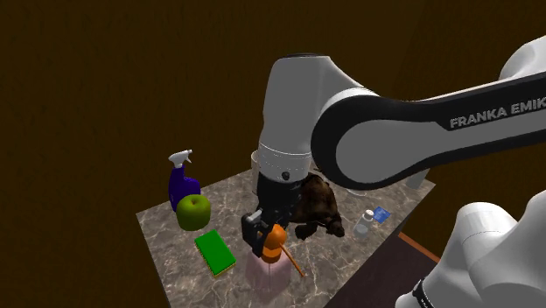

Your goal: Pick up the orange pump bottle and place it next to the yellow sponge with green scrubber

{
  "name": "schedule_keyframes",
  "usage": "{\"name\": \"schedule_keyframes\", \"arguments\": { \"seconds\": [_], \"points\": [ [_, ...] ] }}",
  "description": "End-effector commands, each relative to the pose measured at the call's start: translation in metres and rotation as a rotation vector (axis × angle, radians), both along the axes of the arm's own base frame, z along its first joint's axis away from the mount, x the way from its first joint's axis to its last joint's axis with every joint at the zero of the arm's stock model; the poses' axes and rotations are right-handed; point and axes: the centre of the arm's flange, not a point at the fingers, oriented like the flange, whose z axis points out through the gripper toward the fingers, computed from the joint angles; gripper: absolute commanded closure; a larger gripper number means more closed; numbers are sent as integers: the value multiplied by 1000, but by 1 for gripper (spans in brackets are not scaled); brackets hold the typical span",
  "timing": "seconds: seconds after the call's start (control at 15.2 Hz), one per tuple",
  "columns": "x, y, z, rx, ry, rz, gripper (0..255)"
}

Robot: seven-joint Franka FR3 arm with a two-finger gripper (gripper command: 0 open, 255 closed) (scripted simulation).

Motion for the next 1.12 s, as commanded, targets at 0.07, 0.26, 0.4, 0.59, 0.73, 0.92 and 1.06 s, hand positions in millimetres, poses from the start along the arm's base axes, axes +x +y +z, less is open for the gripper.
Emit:
{"name": "schedule_keyframes", "arguments": {
  "seconds": [0.07,0.26,0.4,0.59,0.73,0.92,1.06],
  "points": [
    [0,0,-16,0,0,0,255],
    [0,0,-32,0,0,0,255],
    [0,0,-42,0,0,0,255],
    [0,0,-61,0,0,0,255],
    [0,0,-61,0,0,0,255],
    [0,0,-61,0,0,0,255],
    [0,0,-61,0,0,0,255]
  ]
}}
